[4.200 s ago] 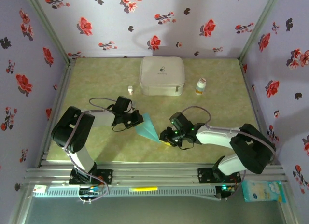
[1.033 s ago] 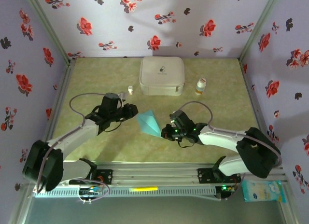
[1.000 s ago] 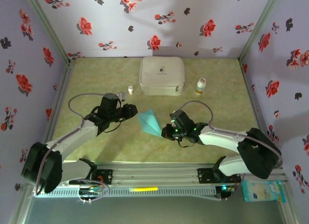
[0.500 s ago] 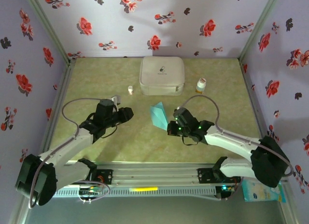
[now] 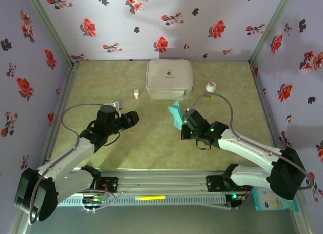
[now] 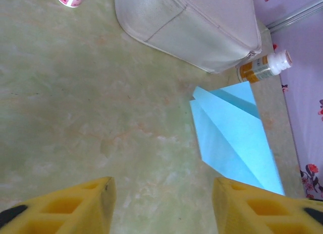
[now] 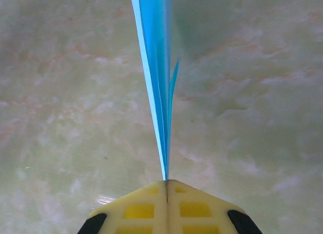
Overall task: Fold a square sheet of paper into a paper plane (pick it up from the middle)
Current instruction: Turn over the paper at the center of the table.
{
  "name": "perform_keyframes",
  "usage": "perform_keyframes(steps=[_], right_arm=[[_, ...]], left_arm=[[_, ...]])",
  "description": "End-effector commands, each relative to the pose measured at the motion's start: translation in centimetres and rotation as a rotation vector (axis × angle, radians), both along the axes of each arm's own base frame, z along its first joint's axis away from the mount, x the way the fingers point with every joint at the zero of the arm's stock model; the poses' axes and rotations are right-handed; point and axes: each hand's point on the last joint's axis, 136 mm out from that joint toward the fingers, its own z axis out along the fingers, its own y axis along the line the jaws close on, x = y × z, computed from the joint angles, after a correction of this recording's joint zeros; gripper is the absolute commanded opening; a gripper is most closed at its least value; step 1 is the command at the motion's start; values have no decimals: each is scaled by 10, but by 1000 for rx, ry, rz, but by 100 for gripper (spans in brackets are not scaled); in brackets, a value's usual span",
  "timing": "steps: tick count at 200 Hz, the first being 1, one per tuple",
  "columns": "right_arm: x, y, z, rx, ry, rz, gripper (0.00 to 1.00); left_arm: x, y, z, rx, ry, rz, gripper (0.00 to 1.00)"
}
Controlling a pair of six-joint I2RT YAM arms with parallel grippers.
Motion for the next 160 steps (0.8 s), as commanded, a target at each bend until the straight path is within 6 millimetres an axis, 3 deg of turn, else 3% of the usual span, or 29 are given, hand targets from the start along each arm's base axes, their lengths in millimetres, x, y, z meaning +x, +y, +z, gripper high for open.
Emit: perform_keyframes(steps=[1,71,98,125,160], right_arm=[[0,-23,7,-175,-41,12,3],[9,-31,19,-604,-160,95,3],[10,-21,18,-772,-201,156,1],[-4,4,-4,-816,-173,310,1],[-29,40,-39,-735,-71,465,5]], left_arm=[[5,10,2,17,-25,38,60],[5,26,-1,37,-18,79,65],[6,30,-2,35,-12,96,66],[5,33,-6,33,2,111,66],[4,36,-10,35,15,123,66]])
